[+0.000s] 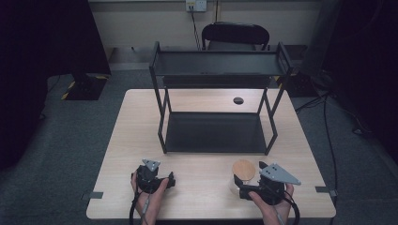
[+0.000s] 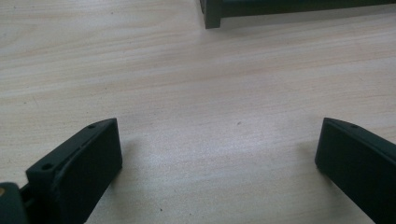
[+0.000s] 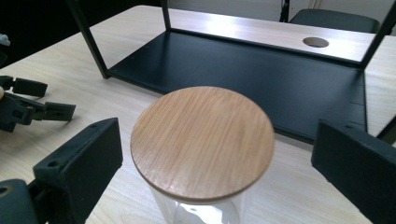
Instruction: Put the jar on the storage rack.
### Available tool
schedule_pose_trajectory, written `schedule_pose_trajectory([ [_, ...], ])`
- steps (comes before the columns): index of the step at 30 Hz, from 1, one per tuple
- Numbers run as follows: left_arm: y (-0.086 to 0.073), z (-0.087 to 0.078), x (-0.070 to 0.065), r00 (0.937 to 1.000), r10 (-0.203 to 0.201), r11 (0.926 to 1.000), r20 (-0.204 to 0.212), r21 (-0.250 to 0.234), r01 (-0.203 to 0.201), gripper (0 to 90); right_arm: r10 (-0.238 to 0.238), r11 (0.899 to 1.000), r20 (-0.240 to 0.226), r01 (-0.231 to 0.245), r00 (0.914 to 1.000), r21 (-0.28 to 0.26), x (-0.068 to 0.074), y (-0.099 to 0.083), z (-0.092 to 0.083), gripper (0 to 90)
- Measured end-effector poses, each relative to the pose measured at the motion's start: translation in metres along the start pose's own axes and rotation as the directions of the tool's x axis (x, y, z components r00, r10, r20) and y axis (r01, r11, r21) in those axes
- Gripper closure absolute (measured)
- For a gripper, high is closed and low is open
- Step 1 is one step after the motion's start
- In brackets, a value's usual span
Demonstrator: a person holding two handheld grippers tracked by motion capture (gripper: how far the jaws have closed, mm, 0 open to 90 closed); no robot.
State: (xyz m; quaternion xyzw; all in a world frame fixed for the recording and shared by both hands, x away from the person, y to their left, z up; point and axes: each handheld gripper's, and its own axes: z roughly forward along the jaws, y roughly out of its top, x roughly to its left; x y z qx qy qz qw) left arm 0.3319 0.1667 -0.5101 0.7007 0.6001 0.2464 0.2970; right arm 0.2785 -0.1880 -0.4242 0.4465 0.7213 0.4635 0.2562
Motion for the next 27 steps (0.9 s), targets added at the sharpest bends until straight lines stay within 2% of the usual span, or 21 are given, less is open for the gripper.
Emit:
schedule_pose_trajectory([
  [4, 0.000, 0.000, 0.000, 1.0000, 0.000, 1.0000, 0.000, 0.000, 0.000, 0.1, -0.012, 1.000, -0.025, 0.013, 0.9996, 0.009, 0.002, -0.006, 0.007, 1.3],
  [12, 0.000, 0.000, 0.000, 1.0000, 0.000, 1.0000, 0.000, 0.000, 0.000, 0.1, -0.005, 1.000, -0.033, 0.006, 0.9994, 0.021, 0.002, -0.016, 0.018, 4.8],
  [17, 0.000, 0.000, 0.000, 1.0000, 0.000, 1.0000, 0.000, 0.000, 0.000, 0.1, 0.002, 0.999, -0.038, -0.001, 0.9993, 0.032, -0.001, -0.028, 0.027, 12.2],
  [27, 0.000, 0.000, 0.000, 1.0000, 0.000, 1.0000, 0.000, 0.000, 0.000, 0.1, -0.016, 0.999, -0.045, 0.018, 0.9989, 0.042, 0.000, -0.033, 0.034, 22.7],
])
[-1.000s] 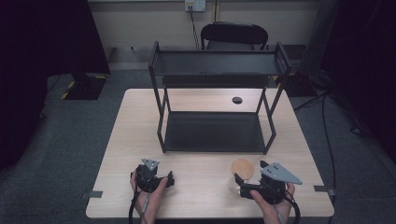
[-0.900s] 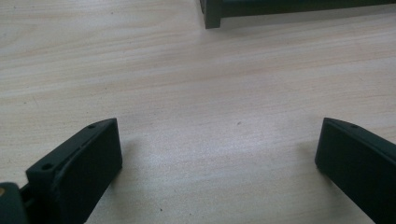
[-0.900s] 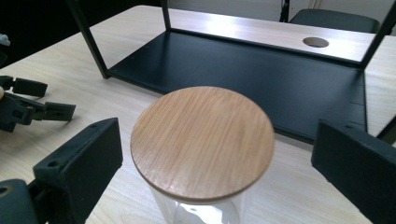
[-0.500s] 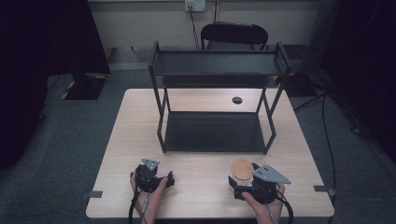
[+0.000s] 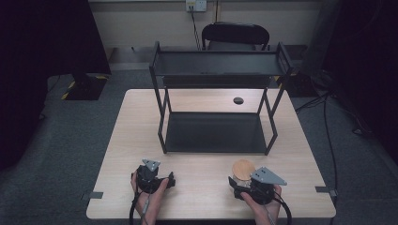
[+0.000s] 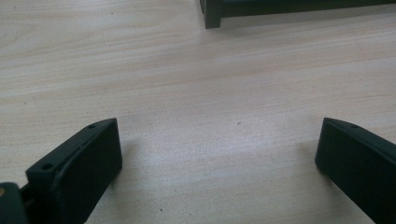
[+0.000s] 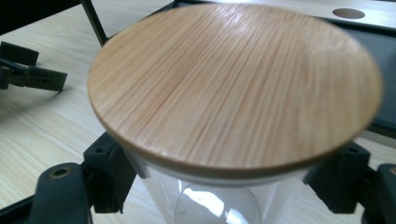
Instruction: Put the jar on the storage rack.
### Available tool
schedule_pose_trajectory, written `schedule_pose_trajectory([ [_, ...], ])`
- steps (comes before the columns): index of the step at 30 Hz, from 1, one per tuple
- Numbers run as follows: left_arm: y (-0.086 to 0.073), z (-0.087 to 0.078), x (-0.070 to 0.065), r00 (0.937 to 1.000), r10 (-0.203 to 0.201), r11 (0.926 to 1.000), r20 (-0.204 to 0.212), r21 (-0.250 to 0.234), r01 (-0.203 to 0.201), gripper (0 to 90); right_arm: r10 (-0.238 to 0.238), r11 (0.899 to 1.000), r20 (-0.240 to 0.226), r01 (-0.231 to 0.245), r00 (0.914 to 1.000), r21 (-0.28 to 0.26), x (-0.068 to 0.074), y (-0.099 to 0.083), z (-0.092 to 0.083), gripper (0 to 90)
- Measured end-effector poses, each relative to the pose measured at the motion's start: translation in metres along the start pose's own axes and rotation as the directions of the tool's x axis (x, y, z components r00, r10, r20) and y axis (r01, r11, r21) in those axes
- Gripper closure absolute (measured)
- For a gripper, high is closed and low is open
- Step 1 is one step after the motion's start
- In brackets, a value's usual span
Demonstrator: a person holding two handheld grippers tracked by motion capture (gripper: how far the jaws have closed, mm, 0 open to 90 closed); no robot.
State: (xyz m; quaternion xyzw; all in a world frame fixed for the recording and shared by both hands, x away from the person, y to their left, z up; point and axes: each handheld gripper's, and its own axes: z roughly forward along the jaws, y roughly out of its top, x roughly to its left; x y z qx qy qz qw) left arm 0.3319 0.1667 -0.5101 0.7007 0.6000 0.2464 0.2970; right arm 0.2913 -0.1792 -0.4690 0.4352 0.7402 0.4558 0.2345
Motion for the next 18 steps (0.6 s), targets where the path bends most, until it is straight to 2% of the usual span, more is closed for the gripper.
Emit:
schedule_pose_trajectory([
  [1, 0.0000, 0.0000, 0.0000, 1.0000, 0.000, 1.0000, 0.000, 0.000, 0.000, 0.1, -0.011, 1.000, 0.013, 0.011, 0.9999, 0.003, 0.0008, -0.0005, 0.0005, 25.0],
  [5, 0.0000, 0.0000, 0.0000, 1.0000, 0.000, 1.0000, 0.000, 0.000, 0.000, 0.1, -0.019, 1.000, 0.014, 0.019, 0.9997, 0.011, 0.0004, -0.0003, 0.0009, 25.5],
  [6, 0.0000, 0.0000, 0.0000, 1.0000, 0.000, 1.0000, 0.000, 0.000, 0.000, 0.1, -0.045, 0.999, 0.023, 0.045, 0.9987, 0.025, 0.0016, 0.0008, 0.0018, 26.0],
  [8, 0.0000, 0.0000, 0.0000, 1.0000, 0.000, 1.0000, 0.000, 0.000, 0.000, 0.1, -0.052, 0.998, 0.024, 0.051, 0.9984, 0.028, 0.0020, 0.0016, 0.0022, 26.1],
  [18, 0.0001, 0.0000, 0.0000, 1.0000, 0.001, 1.0000, 0.000, 0.000, -0.001, 0.1, -0.056, 0.998, 0.031, 0.055, 0.9979, 0.026, 0.0030, 0.0021, 0.0025, 26.2],
])
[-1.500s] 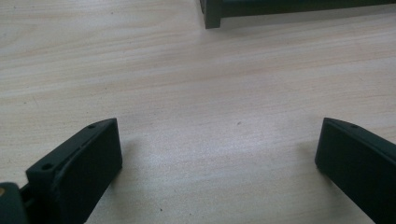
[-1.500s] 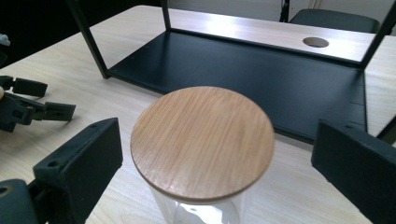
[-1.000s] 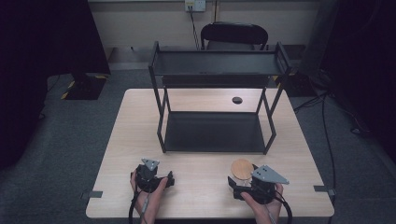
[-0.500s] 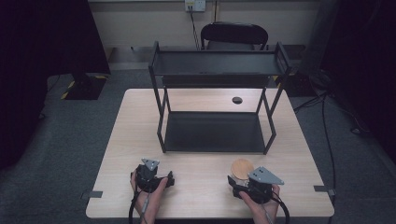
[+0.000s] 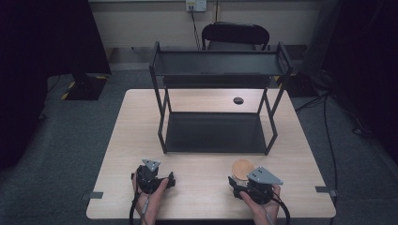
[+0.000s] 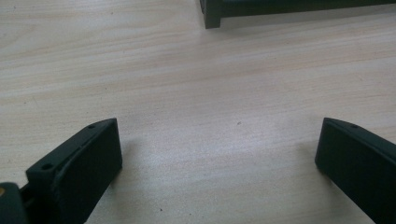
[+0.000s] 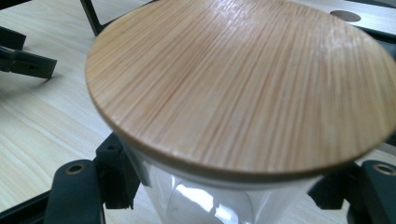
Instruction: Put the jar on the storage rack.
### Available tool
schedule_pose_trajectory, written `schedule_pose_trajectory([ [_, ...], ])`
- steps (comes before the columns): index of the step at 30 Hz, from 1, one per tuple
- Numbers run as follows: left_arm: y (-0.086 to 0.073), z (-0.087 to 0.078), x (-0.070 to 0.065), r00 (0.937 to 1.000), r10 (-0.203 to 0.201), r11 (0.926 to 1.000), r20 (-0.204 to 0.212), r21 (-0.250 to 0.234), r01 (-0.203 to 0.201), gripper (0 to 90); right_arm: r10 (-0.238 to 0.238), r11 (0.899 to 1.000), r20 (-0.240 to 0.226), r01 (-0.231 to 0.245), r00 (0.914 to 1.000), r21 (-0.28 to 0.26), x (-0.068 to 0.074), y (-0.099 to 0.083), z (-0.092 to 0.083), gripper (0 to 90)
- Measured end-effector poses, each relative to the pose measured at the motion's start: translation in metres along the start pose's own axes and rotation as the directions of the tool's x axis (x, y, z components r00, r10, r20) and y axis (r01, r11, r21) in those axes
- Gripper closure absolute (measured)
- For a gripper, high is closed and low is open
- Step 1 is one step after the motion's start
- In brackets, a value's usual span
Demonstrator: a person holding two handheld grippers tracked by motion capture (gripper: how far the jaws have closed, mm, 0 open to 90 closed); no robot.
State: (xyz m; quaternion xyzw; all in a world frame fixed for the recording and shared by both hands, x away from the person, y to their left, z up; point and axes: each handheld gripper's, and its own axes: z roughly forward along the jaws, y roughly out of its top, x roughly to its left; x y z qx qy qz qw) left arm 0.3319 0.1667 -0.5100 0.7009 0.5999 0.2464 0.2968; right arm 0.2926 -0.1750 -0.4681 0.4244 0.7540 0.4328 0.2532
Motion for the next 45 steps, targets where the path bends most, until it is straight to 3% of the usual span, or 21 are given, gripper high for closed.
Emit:
schedule_pose_trajectory([
  [19, 0.000, 0.000, 0.000, 1.0000, 0.000, 1.0000, 0.000, 0.000, 0.000, 0.1, -0.013, 1.000, -0.010, 0.013, 0.9999, 0.002, -0.004, 0.020, 0.001, 26.2],
  [45, 0.000, 0.000, 0.000, 1.0000, 0.000, 1.0000, 0.000, 0.000, 0.000, 0.1, -0.050, 0.999, -0.030, 0.050, 0.9983, 0.011, -0.004, 0.058, 0.025, 26.3],
])
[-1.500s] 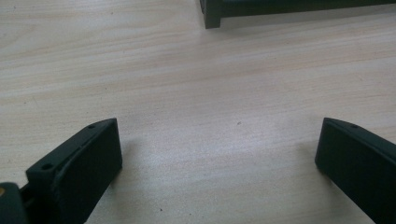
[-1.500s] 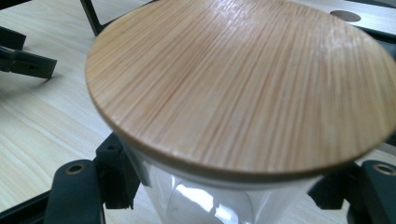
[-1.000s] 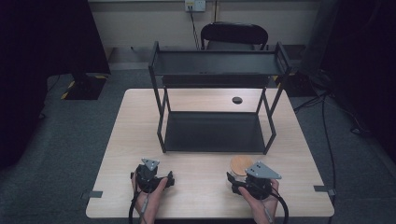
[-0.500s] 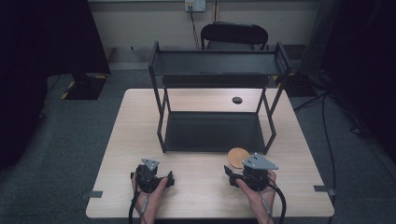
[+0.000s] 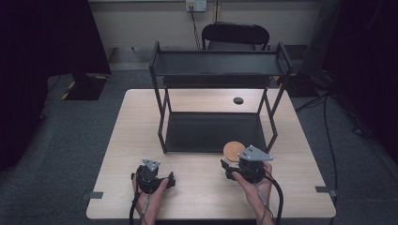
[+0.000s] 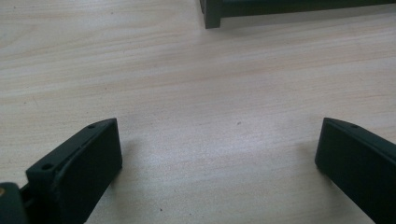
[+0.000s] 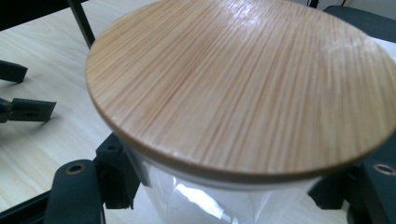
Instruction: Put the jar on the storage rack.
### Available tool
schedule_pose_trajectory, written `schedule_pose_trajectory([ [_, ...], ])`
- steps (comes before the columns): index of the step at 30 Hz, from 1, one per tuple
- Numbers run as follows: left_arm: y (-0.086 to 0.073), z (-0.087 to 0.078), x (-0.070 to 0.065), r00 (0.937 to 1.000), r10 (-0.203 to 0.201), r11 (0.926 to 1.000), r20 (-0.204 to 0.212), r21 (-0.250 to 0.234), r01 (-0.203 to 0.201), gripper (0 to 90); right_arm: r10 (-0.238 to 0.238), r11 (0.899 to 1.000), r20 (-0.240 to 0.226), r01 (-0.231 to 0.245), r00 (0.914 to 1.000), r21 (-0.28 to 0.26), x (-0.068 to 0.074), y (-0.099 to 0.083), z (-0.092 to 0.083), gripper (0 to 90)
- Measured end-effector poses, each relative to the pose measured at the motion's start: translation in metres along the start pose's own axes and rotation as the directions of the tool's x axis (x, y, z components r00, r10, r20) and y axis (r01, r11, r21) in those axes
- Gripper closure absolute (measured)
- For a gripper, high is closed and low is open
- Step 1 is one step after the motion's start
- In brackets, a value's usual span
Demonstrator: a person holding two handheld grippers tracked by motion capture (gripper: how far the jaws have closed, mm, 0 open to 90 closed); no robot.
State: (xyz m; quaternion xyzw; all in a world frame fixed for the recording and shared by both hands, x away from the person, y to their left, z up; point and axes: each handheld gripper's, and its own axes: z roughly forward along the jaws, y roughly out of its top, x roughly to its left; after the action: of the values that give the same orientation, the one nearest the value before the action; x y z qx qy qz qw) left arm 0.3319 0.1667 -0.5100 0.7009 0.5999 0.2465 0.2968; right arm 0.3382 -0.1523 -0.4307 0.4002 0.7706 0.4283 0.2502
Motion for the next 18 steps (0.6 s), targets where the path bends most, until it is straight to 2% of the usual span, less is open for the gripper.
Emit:
schedule_pose_trajectory([
  [12, 0.000, 0.000, 0.000, 1.0000, 0.000, 1.0000, 0.000, 0.000, 0.000, 0.1, 0.011, 1.000, 0.017, -0.011, 0.9998, 0.014, -0.010, 0.016, 0.013, 26.2],
  [18, 0.000, 0.000, 0.000, 1.0000, 0.000, 1.0000, 0.000, 0.000, 0.000, 0.1, 0.000, 1.000, 0.026, 0.000, 0.9997, 0.019, -0.013, 0.024, 0.019, 26.2],
])
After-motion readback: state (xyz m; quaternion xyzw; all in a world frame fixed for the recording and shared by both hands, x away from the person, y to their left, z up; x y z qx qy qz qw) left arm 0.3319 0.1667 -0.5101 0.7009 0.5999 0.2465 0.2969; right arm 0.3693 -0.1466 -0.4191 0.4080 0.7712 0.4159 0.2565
